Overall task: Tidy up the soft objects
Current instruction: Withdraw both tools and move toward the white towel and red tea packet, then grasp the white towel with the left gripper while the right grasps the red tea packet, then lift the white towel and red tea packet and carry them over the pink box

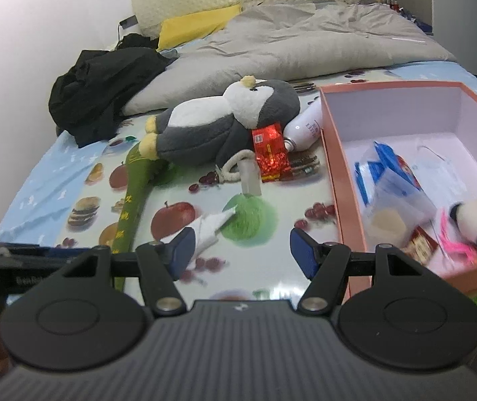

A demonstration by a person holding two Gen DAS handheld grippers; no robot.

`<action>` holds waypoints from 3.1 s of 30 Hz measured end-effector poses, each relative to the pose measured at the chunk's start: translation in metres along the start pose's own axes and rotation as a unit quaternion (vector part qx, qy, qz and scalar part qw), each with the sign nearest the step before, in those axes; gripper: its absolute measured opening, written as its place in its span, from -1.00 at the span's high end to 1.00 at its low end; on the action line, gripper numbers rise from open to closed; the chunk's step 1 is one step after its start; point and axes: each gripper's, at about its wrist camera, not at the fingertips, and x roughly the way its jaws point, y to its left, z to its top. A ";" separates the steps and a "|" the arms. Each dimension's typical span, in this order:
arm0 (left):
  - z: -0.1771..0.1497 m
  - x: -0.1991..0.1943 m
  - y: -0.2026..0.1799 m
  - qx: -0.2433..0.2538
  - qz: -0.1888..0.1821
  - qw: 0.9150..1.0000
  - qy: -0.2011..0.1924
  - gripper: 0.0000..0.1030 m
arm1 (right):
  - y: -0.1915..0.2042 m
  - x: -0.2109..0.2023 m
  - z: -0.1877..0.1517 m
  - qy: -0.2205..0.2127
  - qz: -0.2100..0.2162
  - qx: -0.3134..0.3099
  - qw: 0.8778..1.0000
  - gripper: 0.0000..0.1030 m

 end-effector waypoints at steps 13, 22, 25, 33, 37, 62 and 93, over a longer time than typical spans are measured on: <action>0.030 0.097 0.022 0.019 -0.001 0.998 0.054 -0.29 | -0.003 0.112 0.042 0.041 -0.005 -0.010 0.999 -0.27; 0.038 0.146 0.024 0.062 -0.008 0.995 0.077 -0.28 | -0.017 0.187 0.062 0.044 -0.040 -0.007 0.998 -0.25; 0.038 0.152 0.026 0.066 -0.012 0.995 0.072 -0.28 | -0.022 0.206 0.068 0.046 -0.065 -0.011 0.997 -0.16; 0.040 0.154 0.021 0.078 -0.020 0.994 0.069 -0.10 | -0.033 0.231 0.076 0.062 -0.066 -0.004 0.996 -0.16; 0.038 0.153 0.021 0.071 -0.021 0.995 0.070 0.07 | -0.033 0.239 0.077 0.072 -0.070 -0.011 0.995 -0.17; 0.031 0.121 0.018 0.001 -0.029 0.998 0.054 0.72 | -0.031 0.203 0.069 0.074 -0.080 -0.019 0.994 -0.03; -0.014 0.023 -0.007 -0.043 0.005 0.999 -0.005 0.71 | 0.004 0.050 0.002 0.066 -0.011 -0.010 0.998 -0.03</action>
